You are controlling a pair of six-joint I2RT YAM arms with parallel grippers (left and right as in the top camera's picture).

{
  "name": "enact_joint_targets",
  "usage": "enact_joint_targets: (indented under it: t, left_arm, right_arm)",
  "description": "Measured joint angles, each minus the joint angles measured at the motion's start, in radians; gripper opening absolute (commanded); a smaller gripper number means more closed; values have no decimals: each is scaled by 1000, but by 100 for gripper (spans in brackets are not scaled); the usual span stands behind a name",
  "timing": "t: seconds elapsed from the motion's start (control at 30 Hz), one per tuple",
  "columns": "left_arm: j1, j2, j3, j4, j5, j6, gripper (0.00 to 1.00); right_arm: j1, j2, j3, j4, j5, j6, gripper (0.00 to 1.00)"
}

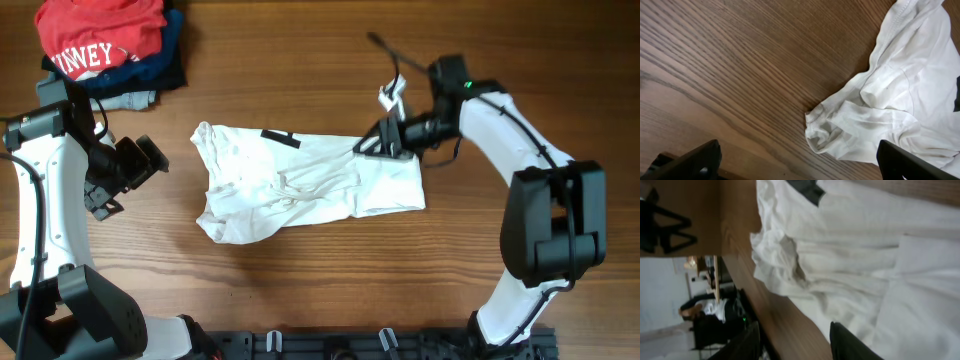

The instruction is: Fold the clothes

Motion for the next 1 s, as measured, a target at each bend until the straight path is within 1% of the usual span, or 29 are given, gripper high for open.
enact_joint_targets:
  t: [0.03, 0.07, 0.1, 0.13, 0.2, 0.23, 0.27, 0.3, 0.33, 0.37, 0.4, 0.43, 0.47, 0.5, 0.6, 0.67, 0.77, 0.93, 1.0]
  left_arm:
    - [0, 0, 0, -1, 0, 0, 100]
    - [0, 0, 0, -1, 0, 0, 100]
    - [0, 0, 0, 0, 0, 0, 100]
    - [0, 0, 0, 1, 1, 0, 100]
    - [0, 0, 0, 2, 0, 0, 100]
    - [0, 0, 0, 2, 1, 0, 100]
    - [0, 0, 0, 3, 8, 10, 100]
    - [0, 0, 0, 6, 34, 35, 100]
    - [0, 0, 0, 17, 63, 61, 100]
    - [0, 0, 0, 27, 75, 69, 100]
    - [0, 0, -1, 73, 110, 91, 100]
    - [0, -1, -13, 119, 137, 103, 100]
    - [0, 0, -29, 171, 166, 115, 100]
    - [0, 8, -54, 224, 201, 131, 100]
    - [0, 72, -111, 319, 280, 166, 100]
    - [0, 140, -120, 343, 337, 204, 100]
    - [0, 203, -123, 378, 393, 256, 100]
    - [0, 351, -126, 379, 485, 330, 100]
    - [2, 377, -124, 370, 522, 342, 100]
  right_arm:
    - [5, 13, -76, 53, -11, -6, 50]
    - [6, 53, -188, 165, -36, -6, 47]
    - [6, 78, -225, 184, -45, -1, 47]
    - [5, 101, -261, 263, -95, 29, 45]
    - [5, 103, -266, 296, -106, 64, 44]
    - [5, 103, -264, 297, -94, 99, 48]
    - [5, 95, -257, 285, -75, 126, 53]
    - [8, 66, -247, 245, -26, 147, 72]
    - [8, 15, -227, 171, 55, 172, 95]
    - [7, -23, -212, 133, 98, 192, 100]
    - [3, -151, -147, 35, 224, 225, 99]
    - [2, -217, -104, -3, 270, 236, 99]
    - [2, -253, -90, -23, 291, 249, 99]
    - [2, -375, -53, -61, 330, 254, 100]
    - [2, -521, -40, -145, 365, 262, 100]
    - [2, -561, -40, -187, 376, 260, 100]
    - [2, -571, -40, -227, 385, 245, 99]
    - [2, -571, -40, -227, 385, 245, 99]
    - [2, -571, -40, -227, 385, 245, 100]
